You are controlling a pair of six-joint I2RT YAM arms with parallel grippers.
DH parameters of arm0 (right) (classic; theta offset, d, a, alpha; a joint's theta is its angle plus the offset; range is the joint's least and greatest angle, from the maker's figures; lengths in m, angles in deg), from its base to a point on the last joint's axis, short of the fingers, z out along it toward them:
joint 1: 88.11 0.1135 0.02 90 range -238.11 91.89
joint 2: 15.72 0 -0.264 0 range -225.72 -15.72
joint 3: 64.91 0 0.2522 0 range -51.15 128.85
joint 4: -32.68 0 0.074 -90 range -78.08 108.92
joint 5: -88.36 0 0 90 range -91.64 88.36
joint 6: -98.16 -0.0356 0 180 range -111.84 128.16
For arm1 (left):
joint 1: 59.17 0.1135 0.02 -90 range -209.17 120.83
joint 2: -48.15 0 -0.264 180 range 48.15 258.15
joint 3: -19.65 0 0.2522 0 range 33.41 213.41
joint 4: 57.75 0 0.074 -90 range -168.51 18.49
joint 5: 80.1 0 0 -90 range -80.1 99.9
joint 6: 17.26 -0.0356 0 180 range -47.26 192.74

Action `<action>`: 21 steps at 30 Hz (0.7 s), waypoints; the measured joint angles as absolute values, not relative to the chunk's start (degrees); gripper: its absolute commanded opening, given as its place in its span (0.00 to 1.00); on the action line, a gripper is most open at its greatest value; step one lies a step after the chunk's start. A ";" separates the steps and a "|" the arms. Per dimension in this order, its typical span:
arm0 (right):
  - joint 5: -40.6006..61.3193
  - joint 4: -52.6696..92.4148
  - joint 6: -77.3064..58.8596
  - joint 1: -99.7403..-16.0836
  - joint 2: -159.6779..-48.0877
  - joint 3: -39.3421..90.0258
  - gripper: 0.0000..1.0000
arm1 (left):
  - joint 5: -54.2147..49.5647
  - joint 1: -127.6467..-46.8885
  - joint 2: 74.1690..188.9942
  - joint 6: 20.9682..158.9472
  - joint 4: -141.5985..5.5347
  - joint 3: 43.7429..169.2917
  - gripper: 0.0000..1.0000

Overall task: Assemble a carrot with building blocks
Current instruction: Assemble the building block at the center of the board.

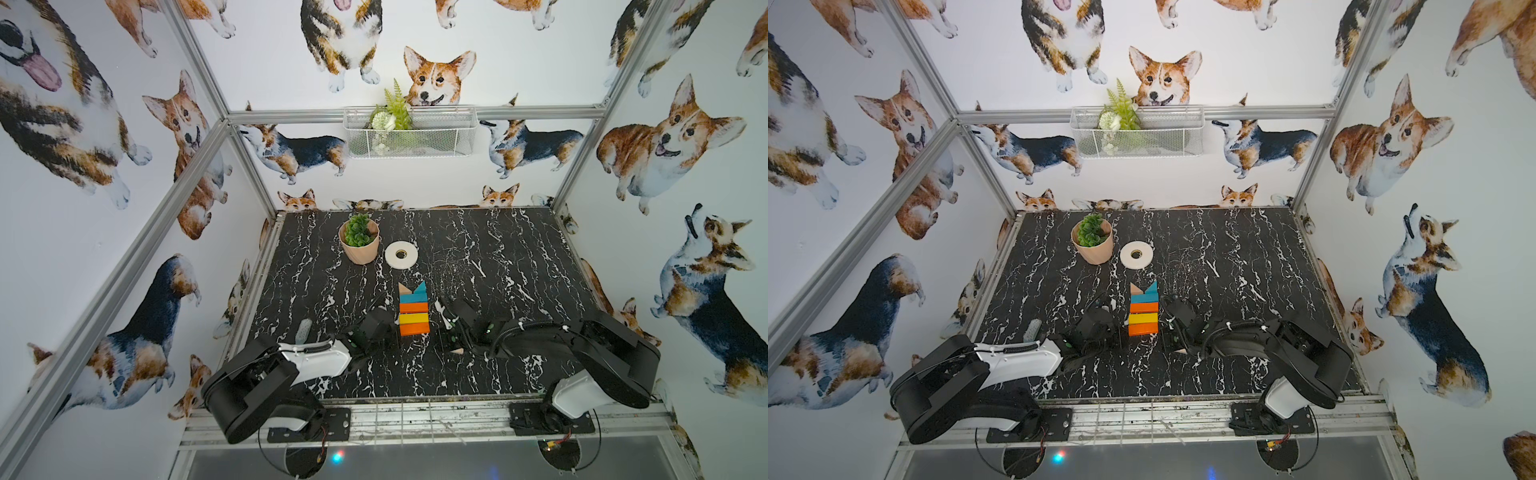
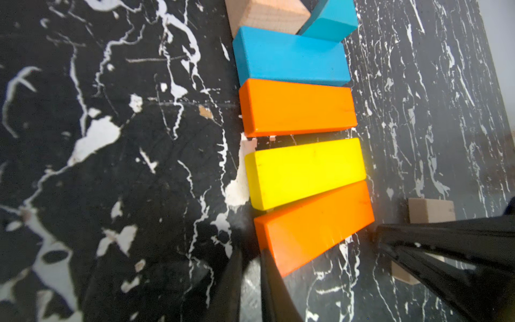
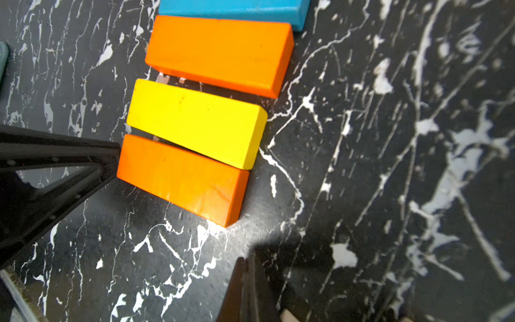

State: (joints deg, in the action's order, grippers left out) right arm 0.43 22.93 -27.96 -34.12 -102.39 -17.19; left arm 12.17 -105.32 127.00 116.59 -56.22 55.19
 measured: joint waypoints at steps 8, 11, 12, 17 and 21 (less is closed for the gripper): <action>-2.13 15.81 -27.70 -34.12 -92.75 -17.43 0.29 | 14.72 -105.32 121.43 116.42 -62.15 53.75 0.21; -4.38 11.94 -27.67 -34.58 -86.98 -18.64 0.34 | 15.58 -105.32 117.97 116.40 -64.71 53.18 0.21; -5.17 10.47 -27.70 -34.88 -85.13 -19.36 0.37 | 15.69 -105.32 116.95 116.37 -65.19 52.96 0.21; -8.93 3.11 -28.83 -36.96 -75.90 -23.16 0.41 | 15.55 -105.34 114.46 116.40 -66.98 52.22 0.21; -10.83 -1.92 -30.82 -38.01 -72.56 -24.54 0.46 | 14.94 -106.15 114.94 116.62 -66.63 51.94 0.22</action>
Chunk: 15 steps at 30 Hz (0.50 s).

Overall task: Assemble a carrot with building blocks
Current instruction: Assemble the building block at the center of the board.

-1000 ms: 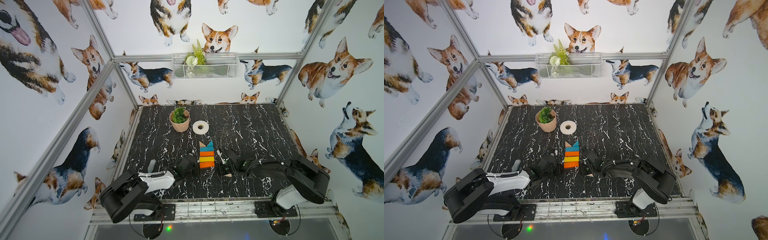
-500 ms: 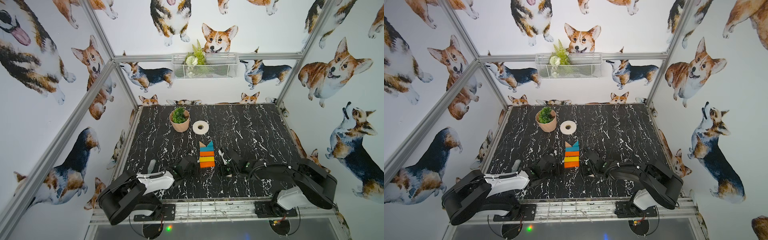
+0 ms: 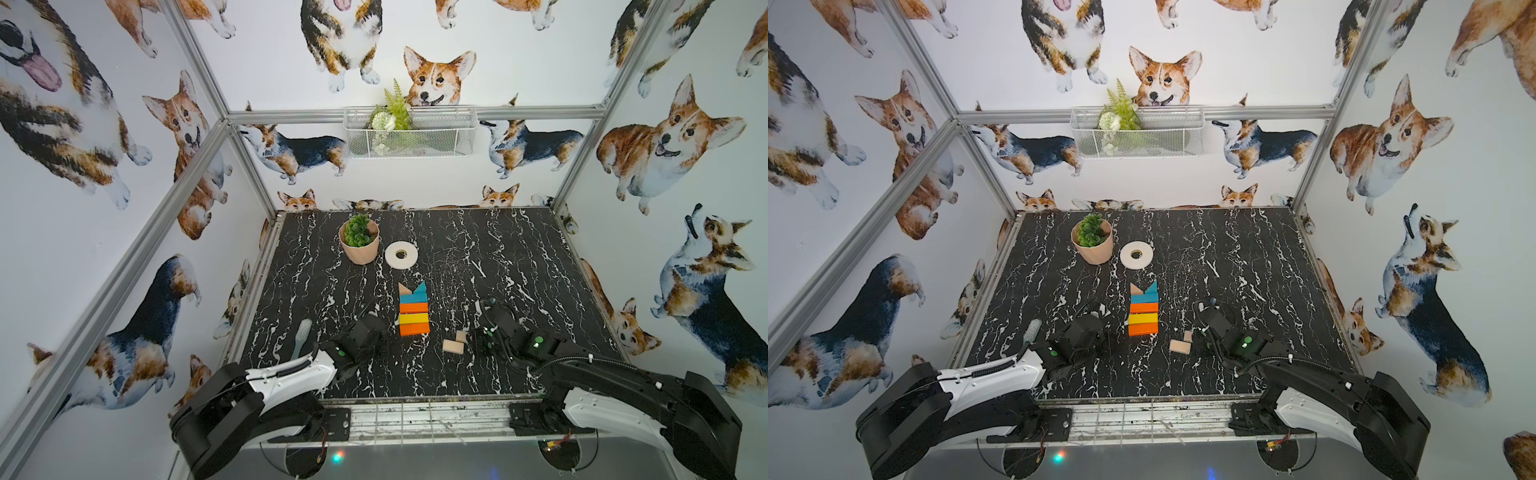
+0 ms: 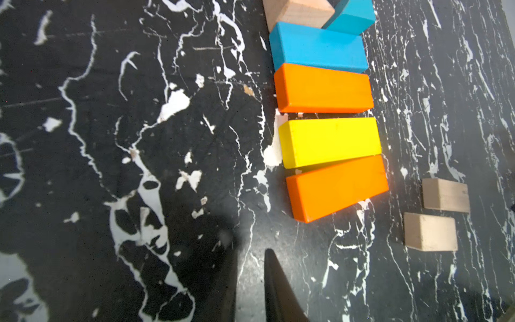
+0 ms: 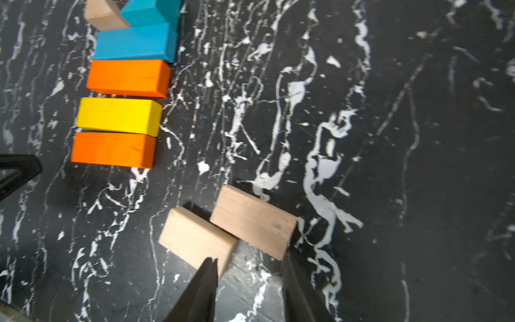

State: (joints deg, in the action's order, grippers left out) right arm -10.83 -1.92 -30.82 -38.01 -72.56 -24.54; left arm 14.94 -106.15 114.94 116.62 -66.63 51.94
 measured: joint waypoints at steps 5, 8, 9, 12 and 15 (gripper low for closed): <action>-10.20 -2.05 -30.95 -40.70 -74.55 -26.11 0.46 | 15.01 -108.38 116.23 117.34 -66.10 51.96 0.25; -8.45 -0.41 -30.58 -42.90 -77.58 -27.07 0.45 | 15.29 -109.49 116.68 117.77 -65.75 52.20 0.26; -8.36 0.20 -30.16 -43.17 -78.55 -27.05 0.44 | 15.40 -109.67 116.90 117.86 -65.56 52.24 0.26; -7.18 3.35 -28.66 -43.23 -82.07 -25.94 0.42 | 15.73 -109.95 117.91 118.12 -65.06 52.26 0.26; -6.72 4.90 -27.26 -43.27 -83.35 -25.48 0.41 | 15.86 -110.19 118.91 118.21 -63.63 52.29 0.26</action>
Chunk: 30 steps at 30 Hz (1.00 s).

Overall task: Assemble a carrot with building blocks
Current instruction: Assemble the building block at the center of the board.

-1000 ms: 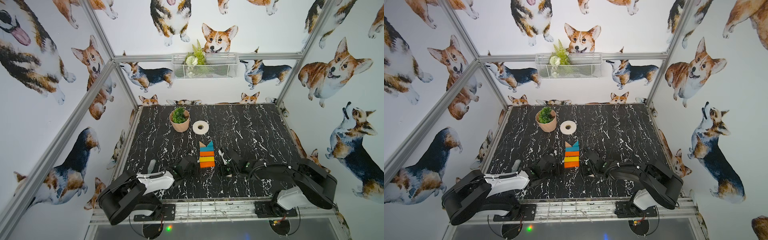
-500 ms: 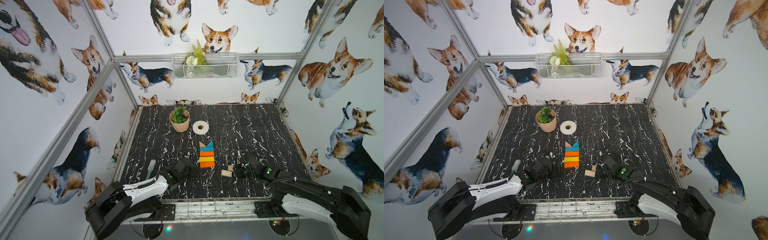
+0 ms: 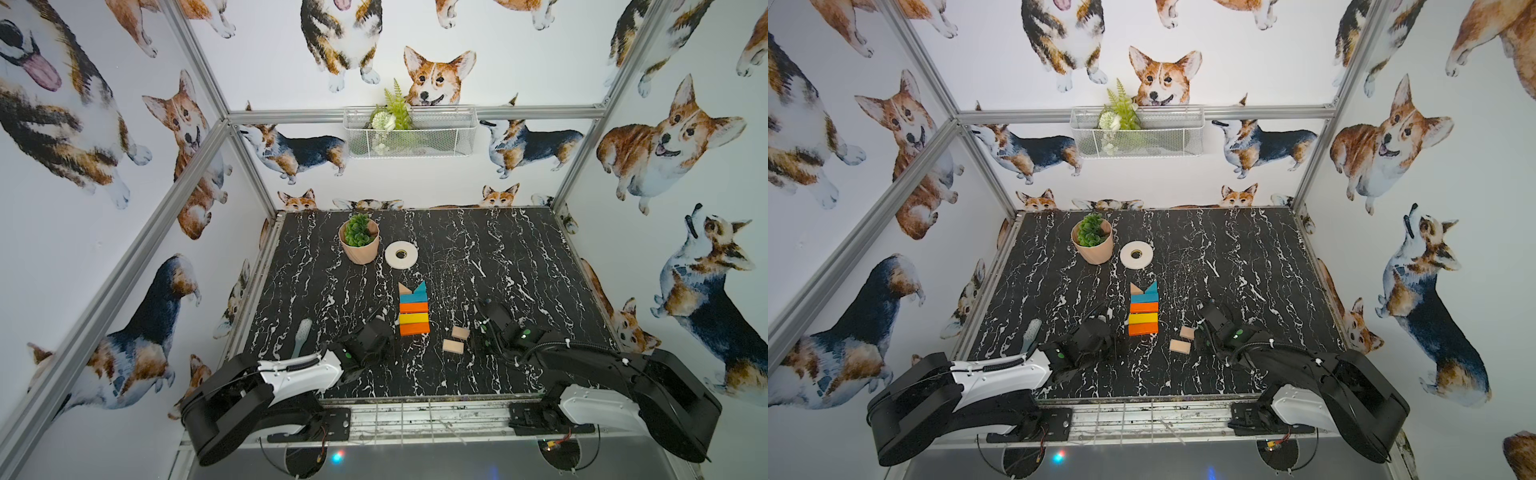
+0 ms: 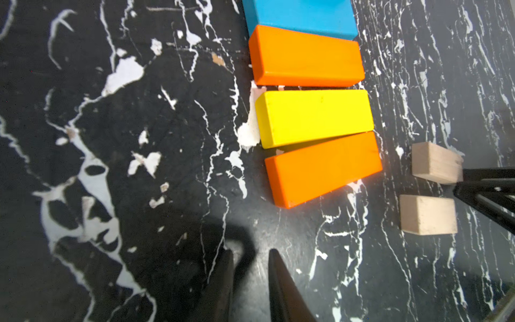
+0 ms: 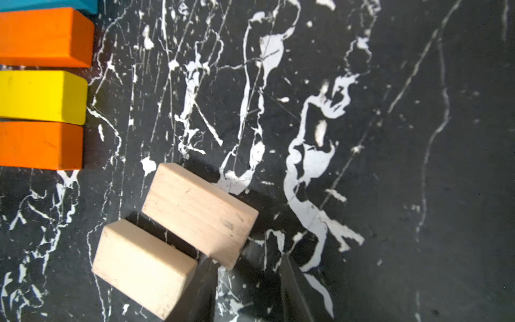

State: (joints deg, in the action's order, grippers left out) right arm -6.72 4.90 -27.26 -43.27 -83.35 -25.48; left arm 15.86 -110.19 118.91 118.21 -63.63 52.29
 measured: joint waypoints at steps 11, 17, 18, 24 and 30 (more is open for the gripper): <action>-6.13 7.22 -23.50 -43.49 -82.04 -24.47 0.42 | 16.04 -110.19 122.54 118.36 -59.37 53.12 0.26; -6.15 7.92 -23.76 -43.54 -85.85 -23.07 0.46 | 16.01 -110.19 122.98 118.39 -58.78 53.29 0.26; -6.15 8.14 -23.87 -43.65 -86.52 -23.05 0.46 | 16.01 -110.22 122.98 118.39 -58.80 53.31 0.26; -5.85 10.23 -24.74 -44.72 -88.25 -23.10 0.47 | 15.79 -110.32 122.39 118.41 -59.48 53.29 0.26; -3.31 13.82 -22.67 -45.44 -89.96 -22.92 0.47 | 15.82 -110.57 121.14 118.41 -60.53 53.03 0.26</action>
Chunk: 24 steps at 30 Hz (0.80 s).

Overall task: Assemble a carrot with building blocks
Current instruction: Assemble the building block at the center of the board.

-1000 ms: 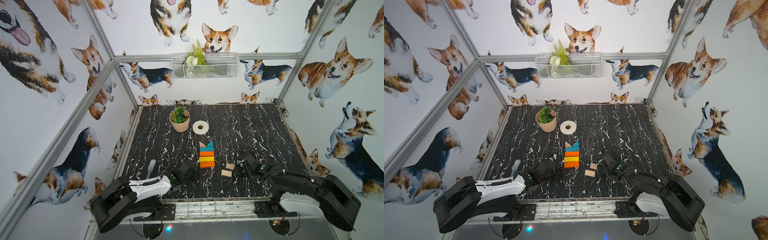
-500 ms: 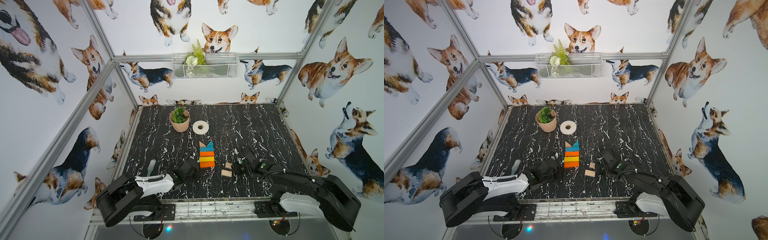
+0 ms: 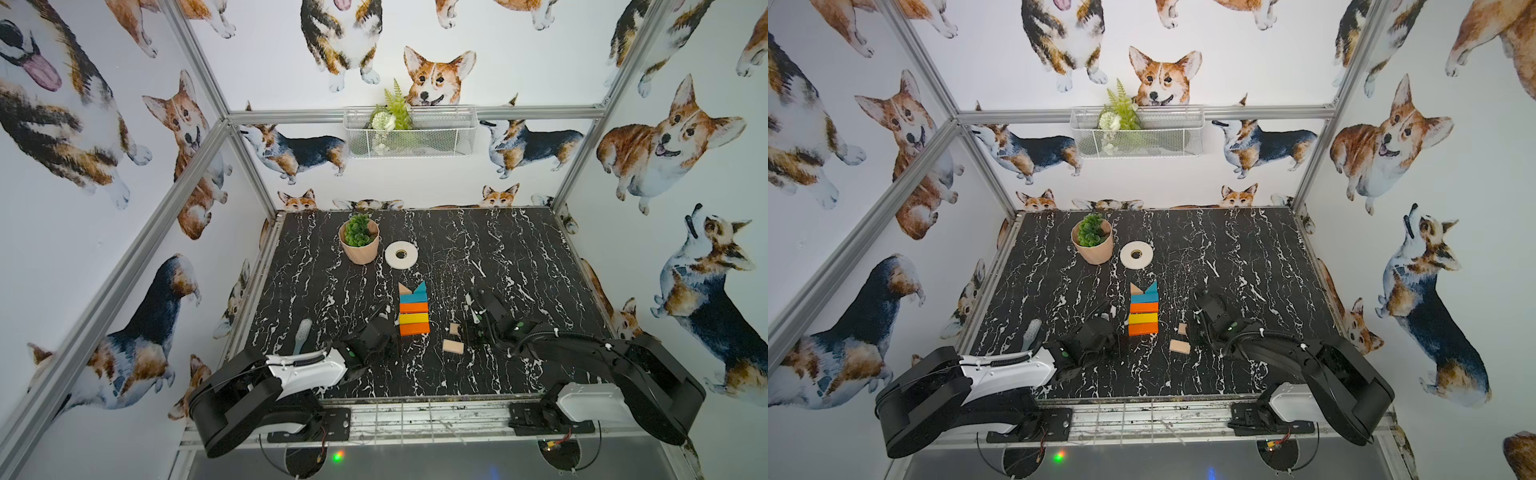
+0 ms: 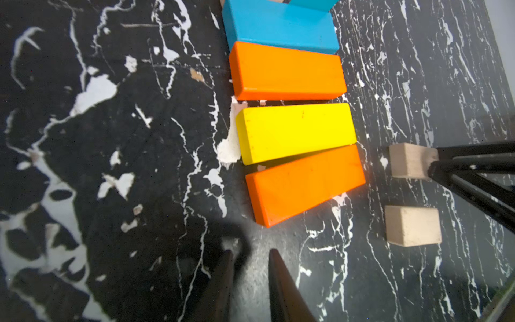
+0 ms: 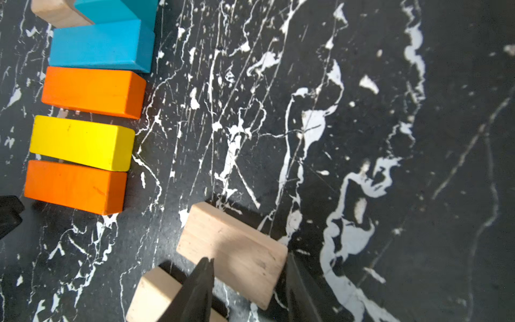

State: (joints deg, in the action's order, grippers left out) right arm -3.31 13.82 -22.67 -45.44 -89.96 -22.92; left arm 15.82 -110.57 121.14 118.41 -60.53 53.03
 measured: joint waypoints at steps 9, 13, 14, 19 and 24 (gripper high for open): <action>1.21 18.23 -17.90 -45.46 -95.27 -20.76 0.43 | 15.99 -110.57 120.14 118.39 -61.58 52.99 0.26; 3.00 19.96 -16.66 -45.46 -96.32 -20.69 0.43 | 16.21 -110.57 119.46 118.39 -62.08 52.99 0.26; 3.51 20.16 -16.13 -45.44 -96.40 -20.69 0.42 | 16.25 -110.57 119.26 118.36 -62.21 52.99 0.26; 4.51 20.20 -14.84 -44.32 -96.05 -21.00 0.41 | 16.49 -110.57 118.96 118.36 -62.54 52.99 0.26; 4.34 18.74 -13.55 -42.31 -95.16 -21.04 0.41 | 16.67 -110.57 119.37 118.34 -63.04 53.07 0.26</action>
